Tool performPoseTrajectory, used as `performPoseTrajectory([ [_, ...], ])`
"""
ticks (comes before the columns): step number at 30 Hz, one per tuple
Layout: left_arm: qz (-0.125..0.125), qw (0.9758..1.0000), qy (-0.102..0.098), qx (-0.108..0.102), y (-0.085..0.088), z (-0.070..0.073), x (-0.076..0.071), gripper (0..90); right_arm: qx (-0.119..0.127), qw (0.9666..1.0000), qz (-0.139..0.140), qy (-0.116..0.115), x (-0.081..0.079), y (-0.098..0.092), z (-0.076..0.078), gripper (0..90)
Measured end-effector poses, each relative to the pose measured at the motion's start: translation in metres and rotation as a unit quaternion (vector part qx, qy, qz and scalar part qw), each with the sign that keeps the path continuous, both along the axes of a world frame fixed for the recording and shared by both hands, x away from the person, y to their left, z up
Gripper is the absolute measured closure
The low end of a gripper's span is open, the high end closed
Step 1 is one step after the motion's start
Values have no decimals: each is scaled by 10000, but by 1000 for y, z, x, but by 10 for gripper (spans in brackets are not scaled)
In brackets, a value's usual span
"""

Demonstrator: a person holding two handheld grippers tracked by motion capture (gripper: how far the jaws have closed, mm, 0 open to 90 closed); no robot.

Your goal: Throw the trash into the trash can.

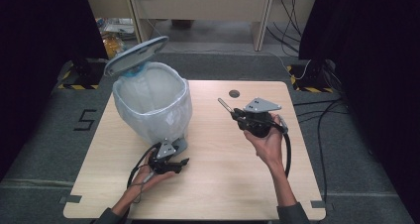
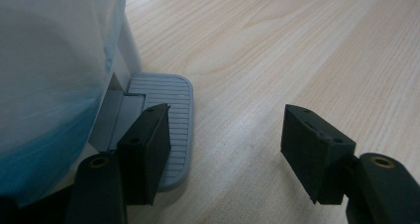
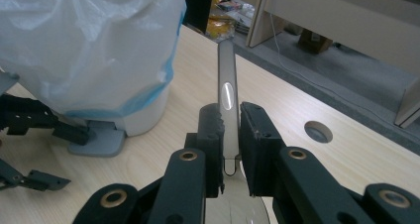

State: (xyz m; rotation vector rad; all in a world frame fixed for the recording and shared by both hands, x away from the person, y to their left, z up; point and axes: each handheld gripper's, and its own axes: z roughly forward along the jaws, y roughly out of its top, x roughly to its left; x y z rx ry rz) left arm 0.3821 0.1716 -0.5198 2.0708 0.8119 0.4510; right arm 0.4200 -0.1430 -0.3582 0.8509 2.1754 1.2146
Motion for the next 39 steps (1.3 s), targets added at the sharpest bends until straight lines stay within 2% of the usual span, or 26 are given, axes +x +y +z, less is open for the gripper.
performPoseTrajectory([
  [13, -9, 10000, 5, -20, 0, 0, 0, 357, -42, 9994, 264, -203, 2, 24, 31, 797],
  [32, -10, 10000, 12, -27, 0, 0, 0, 356, -149, 9974, 666, -243, 15, 64, 67, 797],
  [39, -5, 10000, 48, -59, 0, 0, 0, 356, -196, 9961, 799, -331, 17, 81, 80, 797],
])
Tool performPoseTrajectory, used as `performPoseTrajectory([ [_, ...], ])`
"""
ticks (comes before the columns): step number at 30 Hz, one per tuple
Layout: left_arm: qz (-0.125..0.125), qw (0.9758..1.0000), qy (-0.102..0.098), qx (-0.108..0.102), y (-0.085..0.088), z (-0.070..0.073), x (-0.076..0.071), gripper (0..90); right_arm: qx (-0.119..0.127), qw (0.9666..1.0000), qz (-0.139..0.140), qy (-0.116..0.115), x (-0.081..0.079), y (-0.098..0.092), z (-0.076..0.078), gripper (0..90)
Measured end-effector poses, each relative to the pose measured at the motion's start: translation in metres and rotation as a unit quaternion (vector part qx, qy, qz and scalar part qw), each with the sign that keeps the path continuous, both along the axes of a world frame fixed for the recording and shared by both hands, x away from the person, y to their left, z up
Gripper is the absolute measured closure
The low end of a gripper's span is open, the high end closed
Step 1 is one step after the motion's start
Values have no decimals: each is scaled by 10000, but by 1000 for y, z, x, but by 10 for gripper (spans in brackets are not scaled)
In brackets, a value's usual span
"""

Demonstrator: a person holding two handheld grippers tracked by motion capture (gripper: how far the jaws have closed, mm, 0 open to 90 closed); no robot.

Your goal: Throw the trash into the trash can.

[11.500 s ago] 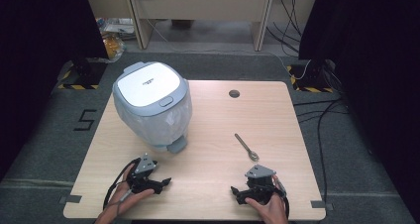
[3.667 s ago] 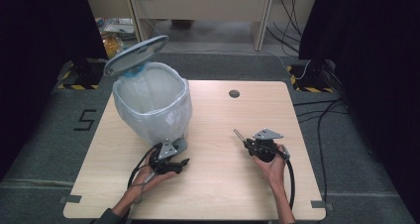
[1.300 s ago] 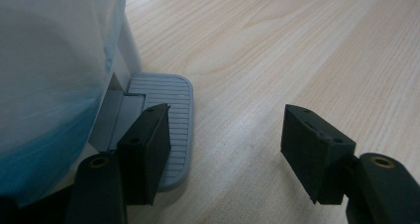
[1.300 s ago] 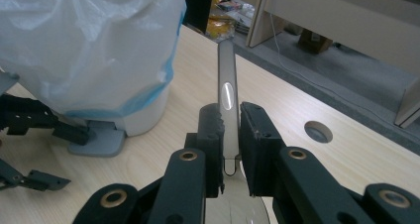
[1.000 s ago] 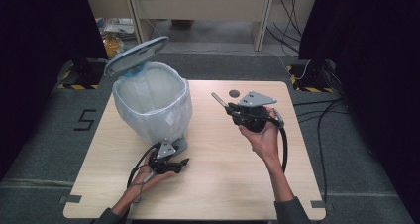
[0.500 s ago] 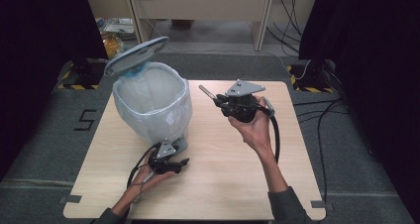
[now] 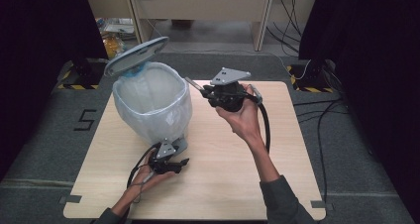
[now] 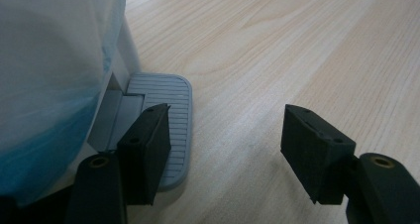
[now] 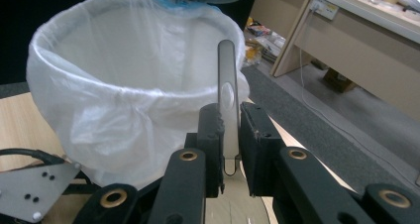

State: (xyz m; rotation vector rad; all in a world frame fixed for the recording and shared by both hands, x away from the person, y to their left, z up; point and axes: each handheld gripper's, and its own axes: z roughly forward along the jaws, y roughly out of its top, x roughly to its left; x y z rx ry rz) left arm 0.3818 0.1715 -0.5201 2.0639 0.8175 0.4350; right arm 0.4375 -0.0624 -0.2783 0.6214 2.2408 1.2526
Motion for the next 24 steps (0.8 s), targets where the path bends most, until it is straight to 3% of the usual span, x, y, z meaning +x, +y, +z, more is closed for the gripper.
performPoseTrajectory([
  [24, -16, 10000, -4, 29, 1, 0, 0, 356, 18, 9994, 356, -17, 14, 52, 7, 797],
])
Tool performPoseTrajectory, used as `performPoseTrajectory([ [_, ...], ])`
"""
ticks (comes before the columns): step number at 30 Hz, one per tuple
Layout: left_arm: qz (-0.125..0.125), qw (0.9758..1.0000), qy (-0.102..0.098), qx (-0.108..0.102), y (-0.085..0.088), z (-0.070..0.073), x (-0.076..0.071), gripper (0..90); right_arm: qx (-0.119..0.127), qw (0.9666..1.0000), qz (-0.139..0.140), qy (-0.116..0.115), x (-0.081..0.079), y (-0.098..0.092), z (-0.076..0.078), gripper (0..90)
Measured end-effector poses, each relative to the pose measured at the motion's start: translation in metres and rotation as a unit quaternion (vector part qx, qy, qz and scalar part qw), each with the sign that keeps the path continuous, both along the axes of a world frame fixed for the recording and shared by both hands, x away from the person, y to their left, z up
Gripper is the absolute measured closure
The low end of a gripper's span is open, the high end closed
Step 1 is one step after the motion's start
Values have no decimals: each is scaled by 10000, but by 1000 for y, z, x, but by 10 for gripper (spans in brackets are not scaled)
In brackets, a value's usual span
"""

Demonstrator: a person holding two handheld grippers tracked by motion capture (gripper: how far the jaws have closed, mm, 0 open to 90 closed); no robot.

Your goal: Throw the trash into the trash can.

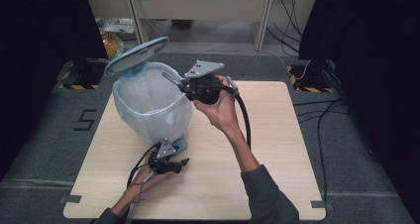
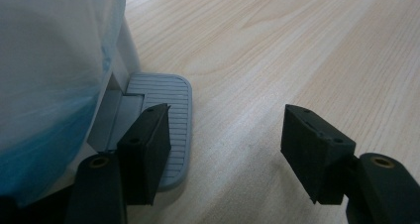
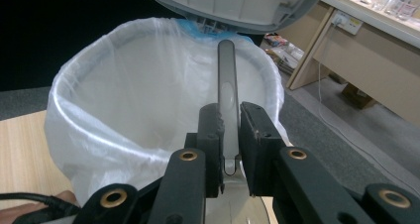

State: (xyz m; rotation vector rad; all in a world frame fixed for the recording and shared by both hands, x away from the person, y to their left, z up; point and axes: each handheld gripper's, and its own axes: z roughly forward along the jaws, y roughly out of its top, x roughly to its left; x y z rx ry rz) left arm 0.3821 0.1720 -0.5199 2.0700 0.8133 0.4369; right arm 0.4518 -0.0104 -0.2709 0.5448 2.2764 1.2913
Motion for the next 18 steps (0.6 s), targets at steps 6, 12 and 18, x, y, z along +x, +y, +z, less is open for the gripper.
performPoseTrajectory([
  [6, 0, 10000, 1, -1, 0, 0, 0, 356, -15, 9999, 104, -1, 4, 16, 2, 797],
  [12, -8, 10000, 5, 6, 0, 0, 0, 356, -10, 9999, 140, 6, 8, 29, 5, 797],
  [18, -12, 10000, 5, 10, 0, 0, 0, 356, 13, 9998, 196, 20, 12, 41, 5, 797],
])
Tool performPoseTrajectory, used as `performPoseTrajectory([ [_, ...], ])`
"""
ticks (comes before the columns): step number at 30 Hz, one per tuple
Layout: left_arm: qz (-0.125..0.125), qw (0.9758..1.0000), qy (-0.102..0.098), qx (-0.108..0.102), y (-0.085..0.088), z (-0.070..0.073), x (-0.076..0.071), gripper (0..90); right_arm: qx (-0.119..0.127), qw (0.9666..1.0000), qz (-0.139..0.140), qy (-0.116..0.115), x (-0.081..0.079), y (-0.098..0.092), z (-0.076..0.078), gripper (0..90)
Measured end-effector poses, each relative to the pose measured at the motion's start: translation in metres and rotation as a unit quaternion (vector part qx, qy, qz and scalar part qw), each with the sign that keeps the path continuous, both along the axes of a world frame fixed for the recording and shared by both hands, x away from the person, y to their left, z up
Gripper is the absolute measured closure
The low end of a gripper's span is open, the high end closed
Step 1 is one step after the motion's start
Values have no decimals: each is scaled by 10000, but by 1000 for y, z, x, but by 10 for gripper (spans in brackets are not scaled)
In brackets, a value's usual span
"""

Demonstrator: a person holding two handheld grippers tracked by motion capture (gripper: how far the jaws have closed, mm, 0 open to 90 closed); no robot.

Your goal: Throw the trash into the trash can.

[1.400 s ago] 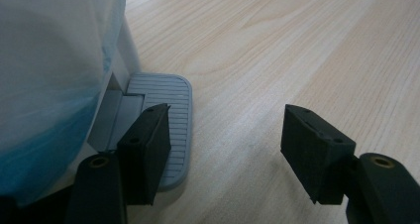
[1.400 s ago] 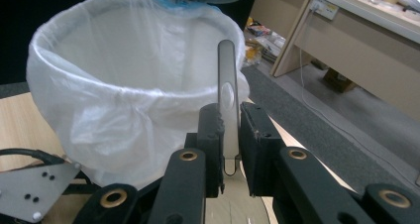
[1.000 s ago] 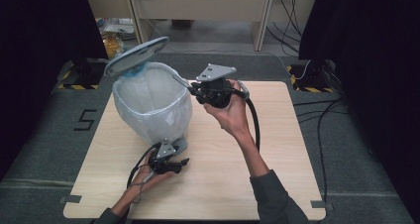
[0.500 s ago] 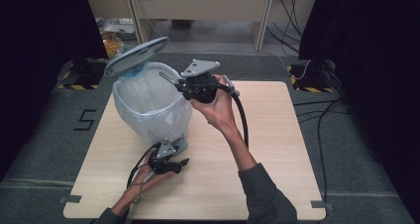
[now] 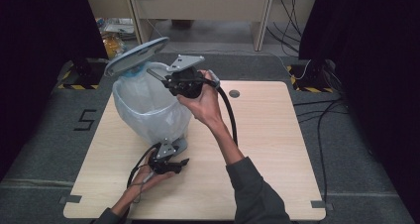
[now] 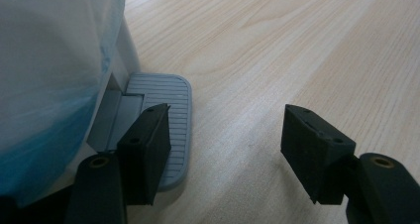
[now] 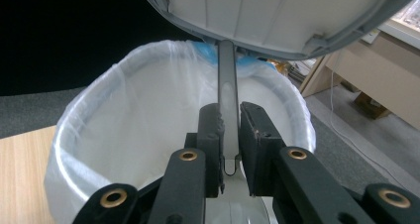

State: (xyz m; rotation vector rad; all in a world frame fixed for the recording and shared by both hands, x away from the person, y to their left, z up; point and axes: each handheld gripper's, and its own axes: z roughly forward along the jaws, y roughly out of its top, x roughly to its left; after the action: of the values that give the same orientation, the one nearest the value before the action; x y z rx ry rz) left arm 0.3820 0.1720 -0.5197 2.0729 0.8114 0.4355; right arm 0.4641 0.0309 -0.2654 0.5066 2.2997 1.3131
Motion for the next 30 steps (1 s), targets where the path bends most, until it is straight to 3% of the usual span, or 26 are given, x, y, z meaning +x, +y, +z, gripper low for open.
performPoseTrajectory([
  [13, -14, 10000, -34, 1, 1, 0, 1, 357, 168, 9997, 133, 93, 6, 24, -1, 797],
  [30, -31, 10000, -21, -3, 1, 0, 1, 357, 182, 9995, 158, 195, 17, 44, -10, 795],
])
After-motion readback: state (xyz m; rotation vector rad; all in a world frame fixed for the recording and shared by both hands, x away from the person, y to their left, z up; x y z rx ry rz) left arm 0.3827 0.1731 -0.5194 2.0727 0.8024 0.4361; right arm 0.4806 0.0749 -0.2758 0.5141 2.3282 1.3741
